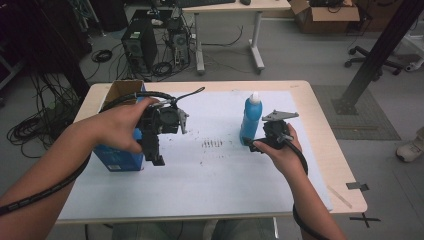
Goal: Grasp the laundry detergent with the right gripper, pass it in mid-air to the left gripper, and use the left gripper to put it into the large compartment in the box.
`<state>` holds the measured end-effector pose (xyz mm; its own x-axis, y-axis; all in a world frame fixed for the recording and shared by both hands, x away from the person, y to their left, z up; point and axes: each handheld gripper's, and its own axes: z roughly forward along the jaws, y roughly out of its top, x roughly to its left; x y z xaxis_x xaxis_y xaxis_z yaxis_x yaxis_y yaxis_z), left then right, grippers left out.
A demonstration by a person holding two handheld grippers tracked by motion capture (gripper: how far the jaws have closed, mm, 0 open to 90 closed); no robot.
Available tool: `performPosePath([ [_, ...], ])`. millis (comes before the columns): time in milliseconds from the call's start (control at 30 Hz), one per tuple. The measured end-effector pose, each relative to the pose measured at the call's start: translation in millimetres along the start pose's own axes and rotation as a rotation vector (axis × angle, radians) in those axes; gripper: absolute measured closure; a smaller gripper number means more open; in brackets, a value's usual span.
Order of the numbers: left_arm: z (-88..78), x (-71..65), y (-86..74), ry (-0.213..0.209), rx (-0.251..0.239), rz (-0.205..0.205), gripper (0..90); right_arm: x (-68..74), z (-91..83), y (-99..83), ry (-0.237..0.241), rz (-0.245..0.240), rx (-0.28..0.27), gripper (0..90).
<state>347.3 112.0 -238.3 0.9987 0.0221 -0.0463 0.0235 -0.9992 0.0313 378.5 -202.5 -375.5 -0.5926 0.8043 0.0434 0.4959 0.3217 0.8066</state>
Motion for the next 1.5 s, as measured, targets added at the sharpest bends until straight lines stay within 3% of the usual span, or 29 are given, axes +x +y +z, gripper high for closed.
performPosePath([
  [333,-0.6,0.7,-0.3,0.001,-0.001,0.007,0.2,3.4,10.3,-4.3,-0.056,0.036,-0.067,1.2],
  [533,-2.6,0.1,-1.8,0.004,0.000,0.010,0.2,5.9,19.3,-8.2,-0.119,0.075,-0.096,0.7],
  [767,-3.7,1.3,-4.2,0.006,-0.006,0.011,0.2,10.5,30.1,-8.8,-0.165,0.077,-0.116,1.0],
  [1000,-3.3,1.8,-4.2,0.005,-0.002,0.019,0.2,13.1,40.0,-8.8,-0.229,0.125,-0.167,0.5],
  [1500,-1.4,2.9,-6.9,0.000,-0.008,0.020,0.2,19.3,58.9,-14.5,-0.325,0.149,-0.228,0.3],
])
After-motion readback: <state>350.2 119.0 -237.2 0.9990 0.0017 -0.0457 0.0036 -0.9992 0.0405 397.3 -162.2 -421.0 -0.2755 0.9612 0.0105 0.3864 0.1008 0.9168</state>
